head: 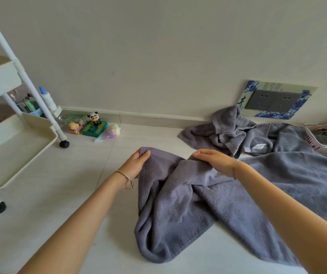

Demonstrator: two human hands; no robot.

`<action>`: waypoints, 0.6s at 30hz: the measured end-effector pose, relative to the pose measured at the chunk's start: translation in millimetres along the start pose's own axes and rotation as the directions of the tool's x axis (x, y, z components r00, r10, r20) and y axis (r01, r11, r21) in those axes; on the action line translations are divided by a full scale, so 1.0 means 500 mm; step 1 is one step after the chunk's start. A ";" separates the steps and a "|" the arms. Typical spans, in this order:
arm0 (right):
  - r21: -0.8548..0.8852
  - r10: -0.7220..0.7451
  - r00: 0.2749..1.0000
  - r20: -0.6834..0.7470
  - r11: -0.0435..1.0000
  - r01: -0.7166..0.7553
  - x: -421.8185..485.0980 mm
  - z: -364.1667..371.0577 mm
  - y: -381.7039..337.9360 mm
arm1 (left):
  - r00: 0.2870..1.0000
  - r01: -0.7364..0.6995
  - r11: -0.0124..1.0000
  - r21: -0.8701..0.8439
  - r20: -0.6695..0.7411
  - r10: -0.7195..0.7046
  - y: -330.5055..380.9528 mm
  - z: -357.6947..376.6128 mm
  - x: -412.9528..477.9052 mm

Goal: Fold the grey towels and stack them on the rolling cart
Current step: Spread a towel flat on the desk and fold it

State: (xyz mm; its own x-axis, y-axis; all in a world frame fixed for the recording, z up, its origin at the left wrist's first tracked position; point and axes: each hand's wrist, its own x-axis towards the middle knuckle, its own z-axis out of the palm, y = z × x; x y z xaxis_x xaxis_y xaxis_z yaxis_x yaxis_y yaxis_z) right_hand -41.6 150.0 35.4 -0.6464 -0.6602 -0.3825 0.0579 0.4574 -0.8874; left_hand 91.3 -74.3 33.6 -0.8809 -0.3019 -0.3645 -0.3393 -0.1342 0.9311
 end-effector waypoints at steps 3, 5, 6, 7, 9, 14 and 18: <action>0.223 -0.045 0.998 -0.046 0.973 0.054 -0.050 -0.034 -0.049 | 0.998 -0.027 0.998 -0.049 0.059 0.030 0.065 -0.004 -0.037; 0.312 -0.021 0.995 -0.100 0.949 0.052 -0.079 -0.052 -0.085 | 0.994 -0.062 0.993 -0.102 0.087 0.071 0.108 -0.008 -0.058; 0.351 -0.006 0.991 -0.131 0.935 0.052 -0.089 -0.060 -0.100 | 0.991 -0.080 0.988 -0.134 0.096 0.093 0.127 -0.010 -0.065; 0.387 0.003 0.988 -0.154 0.920 0.057 -0.098 -0.068 -0.114 | 0.988 -0.105 0.981 -0.166 0.098 0.122 0.145 -0.012 -0.070; 0.440 0.013 0.981 -0.194 0.895 0.075 -0.110 -0.080 -0.139 | 0.979 -0.174 0.956 -0.235 0.061 0.193 0.176 -0.021 -0.078; 0.160 0.008 0.928 -0.371 0.986 0.055 -0.075 -0.072 -0.108 | 0.963 -0.181 0.981 0.071 -0.188 0.191 0.136 -0.070 -0.027; -0.471 0.155 0.967 -0.201 0.851 -0.234 -0.027 -0.044 -0.005 | 0.974 0.116 0.761 0.638 -0.222 0.037 0.008 -0.107 0.017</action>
State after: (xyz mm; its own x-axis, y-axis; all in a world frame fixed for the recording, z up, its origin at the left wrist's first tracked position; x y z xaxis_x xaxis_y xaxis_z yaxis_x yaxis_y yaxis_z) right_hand -50.1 170.7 48.6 -0.7691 -0.4482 -0.4556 -0.1577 0.8239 -0.5443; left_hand 100.2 -127.7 33.3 -0.7976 -0.5087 -0.3242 -0.5715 0.4653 0.6760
